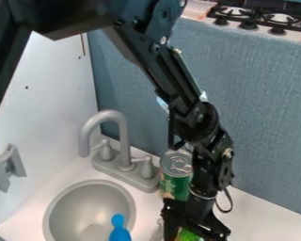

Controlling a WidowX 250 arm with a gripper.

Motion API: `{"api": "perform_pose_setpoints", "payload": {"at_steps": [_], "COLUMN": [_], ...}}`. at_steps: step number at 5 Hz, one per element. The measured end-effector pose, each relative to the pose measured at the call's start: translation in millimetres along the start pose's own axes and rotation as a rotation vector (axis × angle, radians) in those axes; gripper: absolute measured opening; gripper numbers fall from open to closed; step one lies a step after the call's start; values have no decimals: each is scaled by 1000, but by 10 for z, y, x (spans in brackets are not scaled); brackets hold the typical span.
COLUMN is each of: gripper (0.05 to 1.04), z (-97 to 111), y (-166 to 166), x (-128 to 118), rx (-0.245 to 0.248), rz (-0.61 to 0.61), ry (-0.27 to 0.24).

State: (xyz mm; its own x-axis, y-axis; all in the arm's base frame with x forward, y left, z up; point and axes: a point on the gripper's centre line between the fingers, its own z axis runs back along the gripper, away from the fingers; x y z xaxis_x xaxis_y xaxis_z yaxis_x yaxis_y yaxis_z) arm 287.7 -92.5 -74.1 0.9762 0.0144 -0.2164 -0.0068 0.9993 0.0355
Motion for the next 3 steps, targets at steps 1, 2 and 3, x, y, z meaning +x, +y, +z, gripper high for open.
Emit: {"api": "perform_pose_setpoints", "payload": {"at_steps": [1, 2, 3], "gripper": [1001, 1001, 1001], "z": [36, 532, 841], "y": [27, 104, 159], "x": [-50, -67, -153], "rx": [-42, -19, 49], "rz": [57, 110, 110], "ry": [34, -20, -54]}}
